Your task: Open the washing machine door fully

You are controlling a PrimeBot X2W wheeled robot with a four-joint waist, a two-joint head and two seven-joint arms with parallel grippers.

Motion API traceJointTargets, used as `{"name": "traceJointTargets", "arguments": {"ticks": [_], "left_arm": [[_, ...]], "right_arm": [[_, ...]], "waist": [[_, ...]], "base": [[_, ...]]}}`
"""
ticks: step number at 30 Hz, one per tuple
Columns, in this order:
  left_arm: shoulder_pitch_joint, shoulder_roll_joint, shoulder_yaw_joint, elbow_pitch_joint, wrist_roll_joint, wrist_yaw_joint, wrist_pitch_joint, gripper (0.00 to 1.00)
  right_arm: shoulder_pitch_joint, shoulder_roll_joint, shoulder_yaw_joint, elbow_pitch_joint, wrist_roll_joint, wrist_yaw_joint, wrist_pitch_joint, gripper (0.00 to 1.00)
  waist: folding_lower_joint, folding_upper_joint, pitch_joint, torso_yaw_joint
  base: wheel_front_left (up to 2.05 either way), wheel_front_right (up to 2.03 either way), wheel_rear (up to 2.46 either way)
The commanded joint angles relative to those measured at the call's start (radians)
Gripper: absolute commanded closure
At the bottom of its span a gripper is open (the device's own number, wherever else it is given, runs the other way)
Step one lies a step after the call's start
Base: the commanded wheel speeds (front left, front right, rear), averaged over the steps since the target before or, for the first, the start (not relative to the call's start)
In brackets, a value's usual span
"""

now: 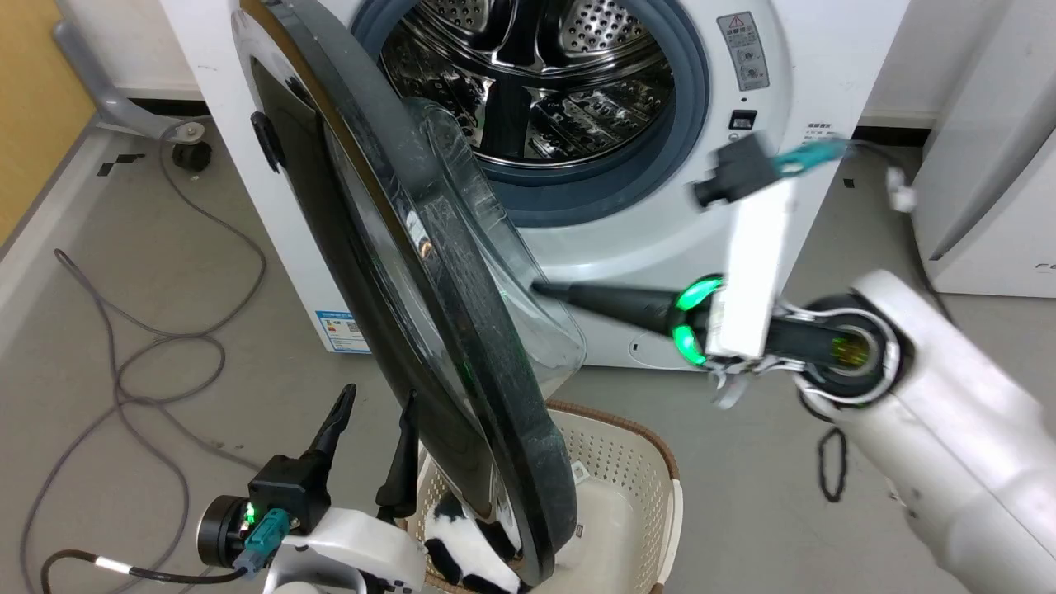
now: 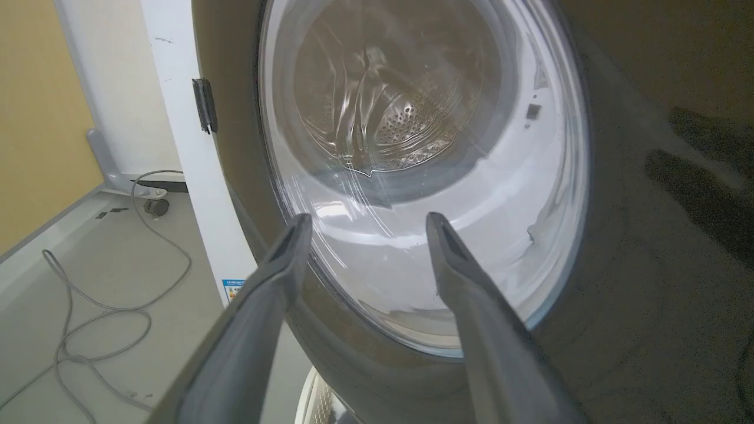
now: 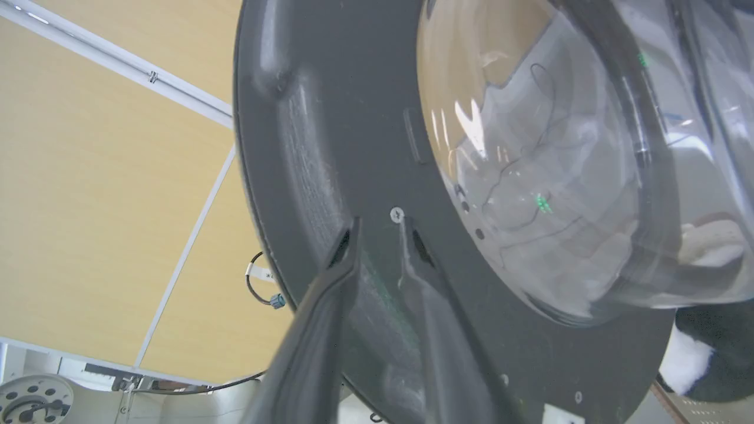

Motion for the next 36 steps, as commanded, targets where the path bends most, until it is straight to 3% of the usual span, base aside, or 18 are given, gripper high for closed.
{"name": "traceJointTargets", "arguments": {"ticks": [1,8,12,13,21,28,33,36], "left_arm": [[0.003,0.005,0.003,0.000,-0.004,0.004,-0.007,0.00],[0.012,0.007,0.006,0.000,-0.007,0.014,-0.009,0.00],[0.024,0.010,0.008,-0.002,-0.011,0.019,-0.009,0.00],[0.024,0.010,0.008,-0.002,-0.011,0.019,-0.009,0.00],[0.050,0.020,0.008,-0.011,-0.016,0.028,-0.008,0.00],[0.063,0.028,0.008,-0.012,-0.022,0.033,-0.007,0.00],[0.068,0.033,0.006,-0.013,-0.025,0.037,-0.001,0.00],[0.068,0.038,0.005,-0.015,-0.025,0.039,0.002,0.00]], "right_arm": [[0.040,-0.021,-0.019,-0.017,-0.016,0.001,-0.046,0.00],[0.216,-0.087,-0.125,-0.081,-0.107,0.001,-0.343,0.00],[0.333,-0.129,-0.158,-0.063,-0.222,0.001,-0.539,0.00],[0.333,-0.129,-0.158,-0.063,-0.222,0.001,-0.539,0.00],[0.517,-0.140,-0.218,0.081,-0.533,0.001,-0.851,0.00],[0.626,-0.046,-0.473,0.134,-0.901,0.001,-0.901,0.00],[0.721,0.076,-0.700,-0.020,-1.250,0.001,-0.895,0.00],[0.784,0.182,-0.791,-0.165,-1.439,0.001,-0.821,0.00]], "waist": [[0.0001,0.0000,0.000,-0.005],[0.0001,0.0000,-0.019,-0.029],[0.0001,0.0000,-0.035,-0.040],[0.0001,0.0000,-0.035,-0.040],[0.0001,0.0000,-0.059,-0.057],[0.0001,0.0000,-0.078,-0.063],[0.0001,0.0000,-0.082,-0.062],[0.0001,0.0000,-0.082,-0.062]], "base": [[0.00,0.00,0.00],[0.00,0.00,0.00],[0.00,0.00,0.00],[0.00,0.00,0.00],[0.00,0.00,0.00],[0.00,0.00,0.00],[0.00,0.00,0.00],[0.00,0.00,0.00]]}}
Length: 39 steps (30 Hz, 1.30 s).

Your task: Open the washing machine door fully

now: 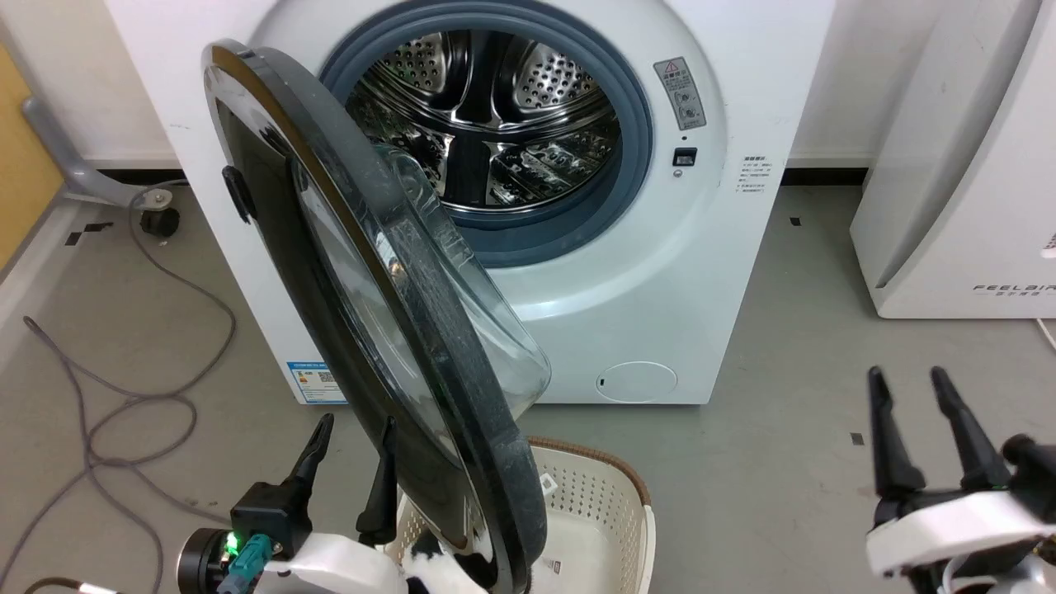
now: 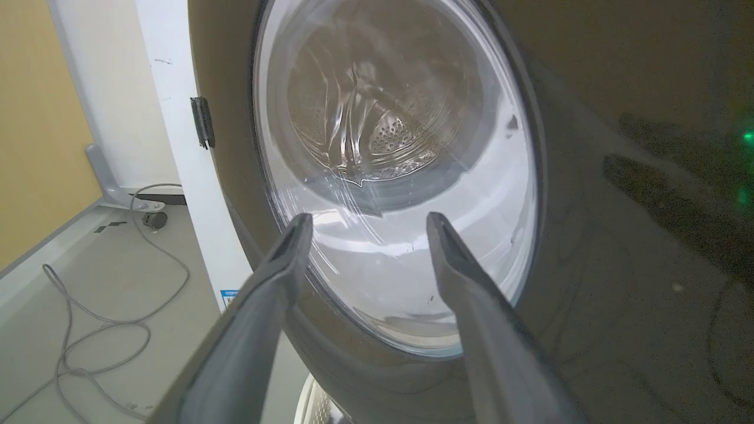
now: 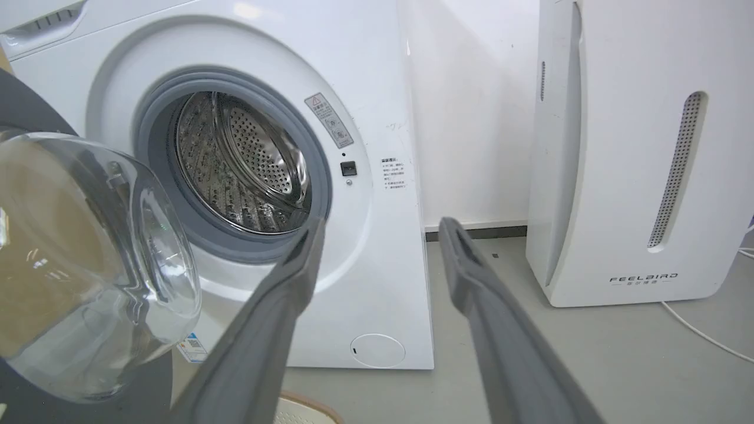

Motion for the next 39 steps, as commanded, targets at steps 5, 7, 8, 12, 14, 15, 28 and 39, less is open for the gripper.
{"name": "traceJointTargets", "arguments": {"ticks": [5,7,8,12,14,15,28,39], "left_arm": [[0.010,0.014,-0.001,-0.007,0.001,0.008,0.003,0.00],[0.008,0.017,-0.002,-0.008,0.001,0.009,0.003,0.00],[0.007,0.019,-0.002,-0.009,0.001,0.009,0.003,0.00],[0.006,0.023,-0.005,-0.009,0.000,0.011,0.003,0.00],[0.005,0.025,-0.006,-0.008,0.001,0.012,0.004,0.00],[0.005,0.026,-0.007,-0.009,0.001,0.013,0.004,0.00],[0.005,0.040,-0.017,-0.017,-0.001,0.017,0.009,1.00],[-0.004,0.050,0.000,-0.066,-0.023,0.032,0.025,1.00]], "right_arm": [[0.111,0.094,-0.041,-0.212,-0.208,0.001,0.119,0.00],[0.141,0.100,-0.035,-0.250,-0.254,0.001,0.138,0.00],[0.155,0.102,-0.031,-0.262,-0.273,0.001,0.144,0.00],[0.201,0.103,-0.014,-0.268,-0.286,0.001,0.151,0.00],[0.209,0.103,-0.011,-0.256,-0.279,0.001,0.144,0.00],[0.210,0.103,-0.008,-0.249,-0.278,0.001,0.138,0.00],[0.193,0.104,0.009,-0.205,-0.274,0.001,0.108,0.00],[0.186,0.104,0.015,-0.203,-0.280,0.001,0.102,0.00]], "waist": [[0.0001,0.0000,0.005,0.003],[0.0001,0.0000,0.007,0.006],[0.0001,0.0000,0.007,0.007],[0.0001,0.0000,0.009,0.009],[0.0001,0.0000,0.009,0.009],[0.0001,0.0000,0.009,0.008],[0.0001,0.0000,0.013,0.014],[0.0001,0.0000,0.013,0.011]], "base": [[0.00,0.00,0.00],[0.00,0.00,0.00],[0.00,0.00,0.00],[0.00,0.00,0.00],[0.00,0.00,0.00],[0.00,0.00,0.00],[0.00,0.00,0.00],[0.00,0.00,0.00]]}}
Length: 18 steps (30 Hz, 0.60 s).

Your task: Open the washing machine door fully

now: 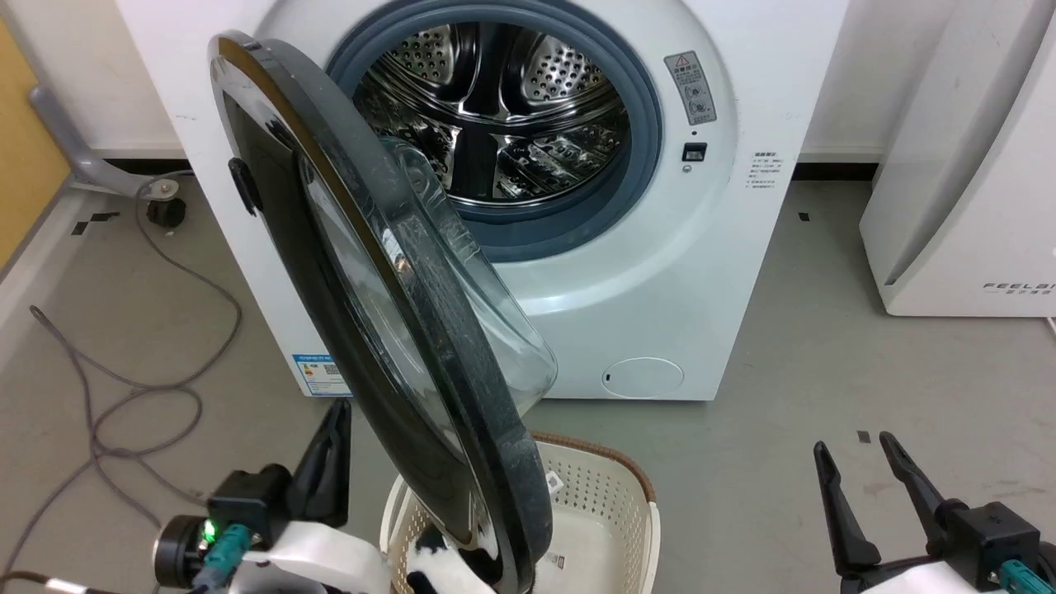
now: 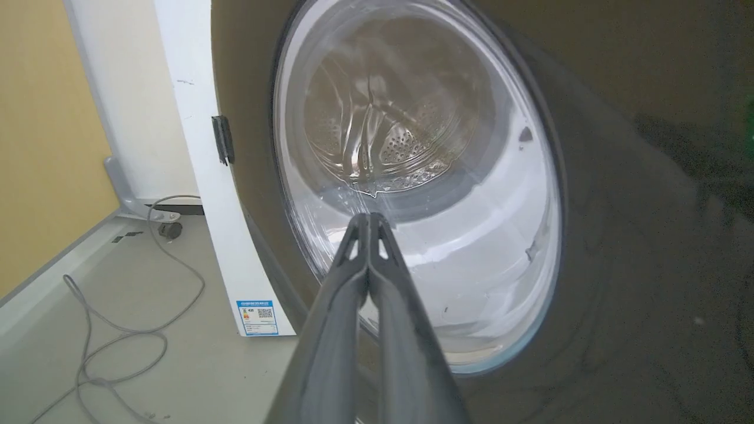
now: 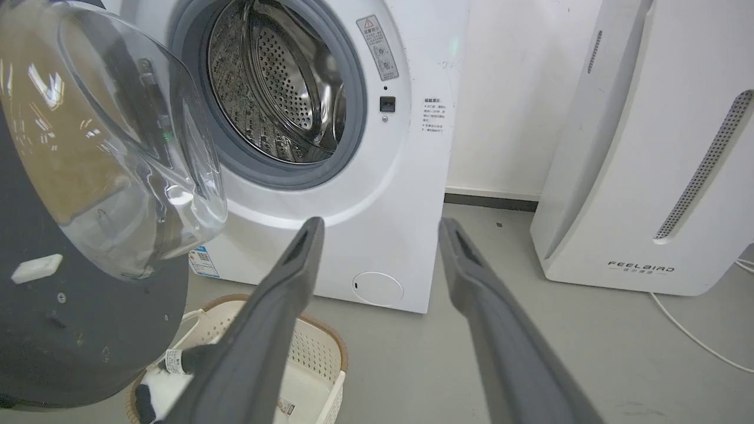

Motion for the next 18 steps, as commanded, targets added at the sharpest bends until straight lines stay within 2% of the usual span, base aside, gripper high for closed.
{"name": "traceJointTargets", "arguments": {"ticks": [1,8,18], "left_arm": [[-0.007,0.008,0.010,-0.029,-0.012,0.006,0.002,1.00],[-0.051,0.034,0.046,-0.160,-0.027,0.020,0.028,1.00],[-0.180,0.085,0.109,-0.420,0.015,0.074,0.055,1.00]], "right_arm": [[-0.010,0.004,0.003,0.002,-0.002,0.001,-0.002,0.00],[-0.013,0.004,0.004,0.014,0.012,0.001,-0.005,0.00],[-0.026,0.004,0.003,0.033,0.016,0.001,-0.009,0.00]], "waist": [[0.0000,0.0000,0.000,-0.001],[0.0000,0.0000,0.002,0.000],[0.0000,0.0000,0.005,-0.002]], "base": [[0.00,0.00,0.00],[0.00,0.00,0.00],[0.00,0.00,0.00]]}}
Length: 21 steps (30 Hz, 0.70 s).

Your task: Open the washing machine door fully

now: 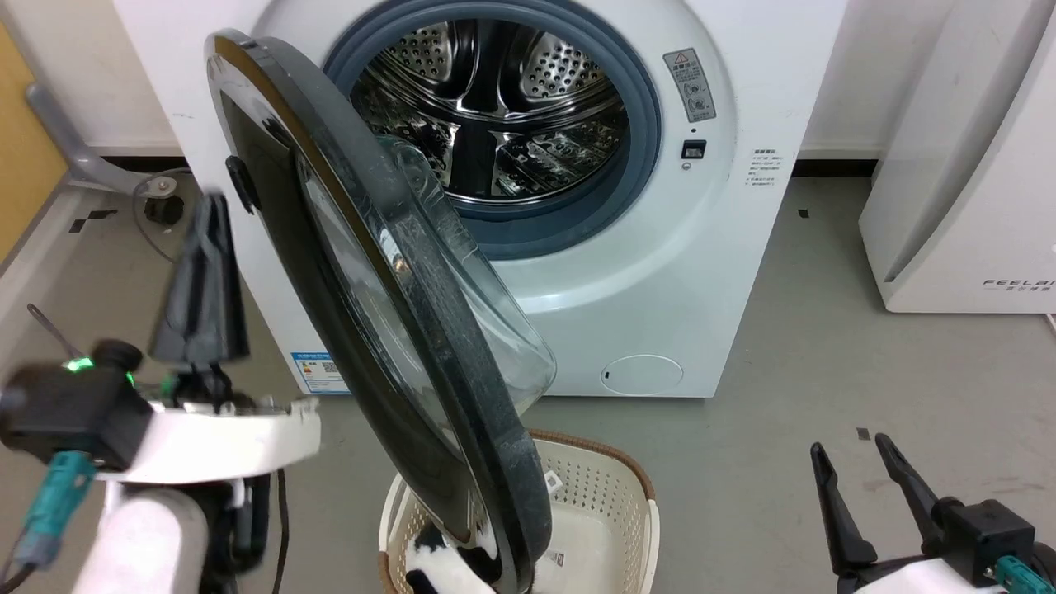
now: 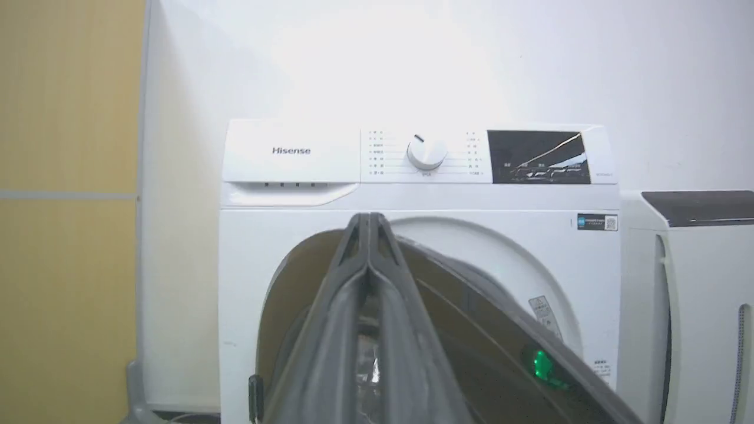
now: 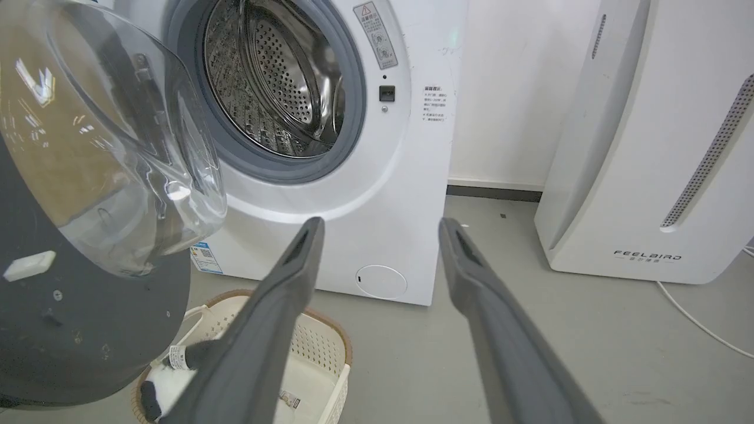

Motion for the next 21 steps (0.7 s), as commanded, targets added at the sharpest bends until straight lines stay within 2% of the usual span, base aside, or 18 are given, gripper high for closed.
{"name": "traceJointTargets", "arguments": {"ticks": [1,5,11,16,21], "left_arm": [[-0.032,0.005,0.000,-0.031,0.011,0.003,-0.001,1.00],[-0.100,0.001,-0.024,-0.130,0.031,-0.003,-0.004,1.00],[-0.172,-0.014,-0.102,-0.229,0.028,-0.044,0.033,1.00],[-0.208,-0.021,-0.219,-0.267,-0.005,-0.113,0.127,1.00],[-0.185,-0.053,-0.357,-0.277,-0.039,-0.152,0.219,1.00]], "right_arm": [[-0.014,0.004,-0.002,0.003,-0.002,0.001,-0.007,0.00],[-0.015,0.004,-0.003,0.005,-0.004,0.001,-0.008,0.00],[-0.018,0.004,-0.002,0.008,-0.004,0.001,-0.008,0.00],[-0.021,0.004,0.000,0.007,-0.005,0.001,-0.008,0.00],[-0.015,0.004,-0.002,0.006,-0.010,0.001,-0.004,0.00]], "waist": [[-0.0001,0.0000,0.001,0.002],[-0.0001,0.0000,0.002,0.005],[-0.0001,0.0000,0.002,0.005],[-0.0001,0.0000,0.002,0.004],[-0.0001,0.0000,-0.001,0.006]], "base": [[0.00,0.00,0.00],[0.00,0.00,0.00],[0.00,0.00,0.00],[0.00,0.00,0.00],[0.00,0.00,0.00]]}}
